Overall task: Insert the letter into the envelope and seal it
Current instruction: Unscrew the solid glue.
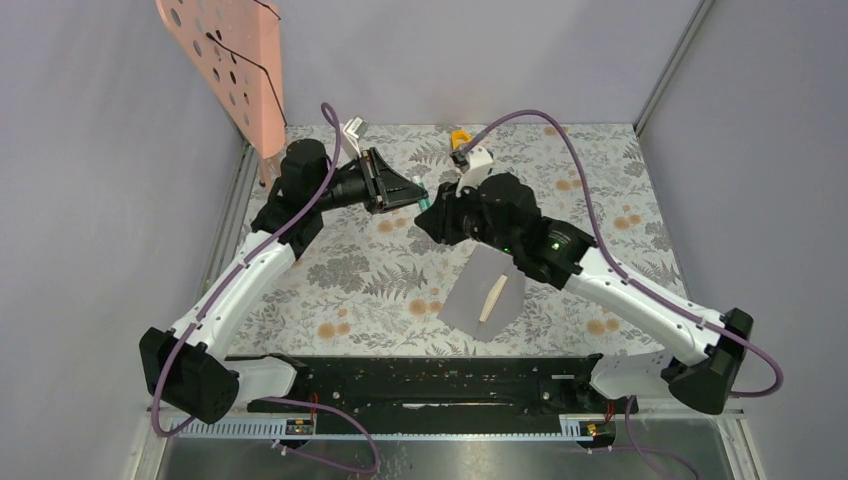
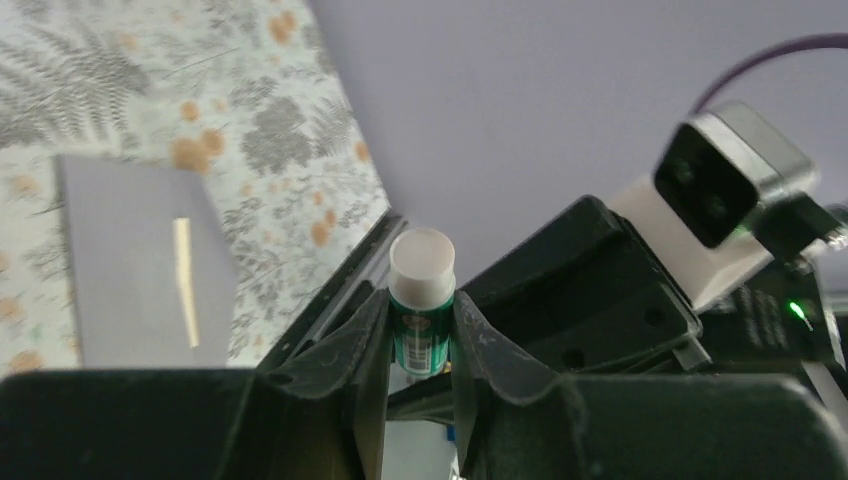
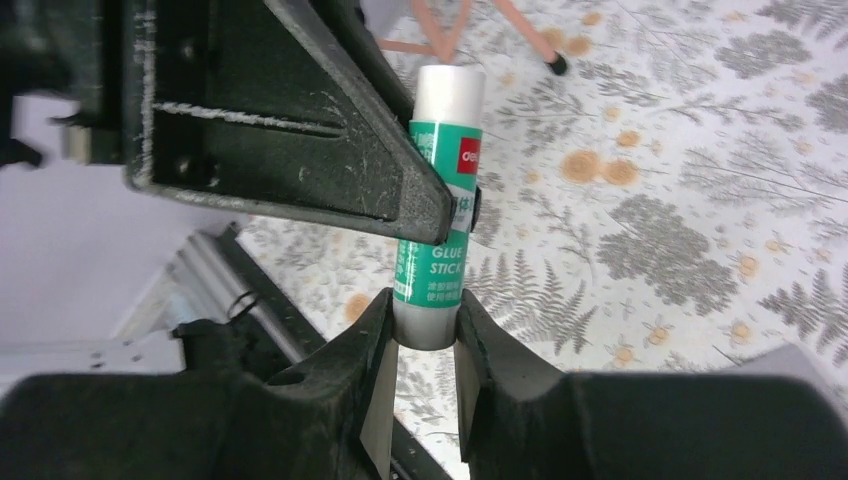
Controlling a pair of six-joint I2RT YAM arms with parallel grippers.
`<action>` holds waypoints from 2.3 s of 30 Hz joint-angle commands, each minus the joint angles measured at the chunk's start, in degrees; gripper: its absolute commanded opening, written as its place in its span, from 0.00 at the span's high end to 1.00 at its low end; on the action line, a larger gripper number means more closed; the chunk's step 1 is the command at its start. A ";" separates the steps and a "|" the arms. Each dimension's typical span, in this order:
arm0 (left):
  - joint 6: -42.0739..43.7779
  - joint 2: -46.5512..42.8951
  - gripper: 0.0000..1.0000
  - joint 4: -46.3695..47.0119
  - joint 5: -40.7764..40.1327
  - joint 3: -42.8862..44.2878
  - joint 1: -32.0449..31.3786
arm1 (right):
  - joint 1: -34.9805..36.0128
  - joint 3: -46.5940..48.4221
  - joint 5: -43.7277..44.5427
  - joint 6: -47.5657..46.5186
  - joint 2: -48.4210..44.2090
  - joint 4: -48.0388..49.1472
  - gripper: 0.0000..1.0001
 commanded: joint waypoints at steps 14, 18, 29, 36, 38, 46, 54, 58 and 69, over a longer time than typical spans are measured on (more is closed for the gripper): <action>-31.58 -0.37 1.00 67.67 19.42 -8.51 -0.11 | -9.50 -10.74 -47.60 28.63 -3.34 41.88 1.00; -41.00 1.88 1.00 82.26 19.54 -8.97 -0.11 | -10.88 -11.89 -52.69 39.00 0.75 55.25 1.00; -30.66 0.53 1.00 63.76 16.20 -8.39 0.05 | -11.95 -10.29 -36.19 15.82 -7.82 19.93 0.41; -4.49 -5.93 1.00 17.96 0.83 -1.51 -0.20 | -11.64 -11.79 -10.84 9.76 -18.15 2.80 0.31; -4.21 -6.49 1.00 16.62 -1.60 -1.77 -0.20 | -10.36 -10.56 -6.37 9.89 -18.94 -0.30 0.32; -4.16 -8.17 1.00 12.33 -8.96 -3.32 -0.20 | -1.99 -3.38 3.92 6.93 -13.59 -4.77 0.29; -4.05 -8.98 1.00 7.41 -13.54 -4.03 -0.18 | 2.32 5.13 6.65 3.39 -5.22 -6.59 0.28; -4.18 -9.10 1.00 7.65 -13.57 -4.62 -0.20 | 2.29 7.68 1.92 3.82 -2.25 -4.71 0.26; -3.72 -10.54 1.00 7.59 -13.81 -5.11 -0.20 | 1.84 10.93 1.75 6.75 2.93 -1.15 0.49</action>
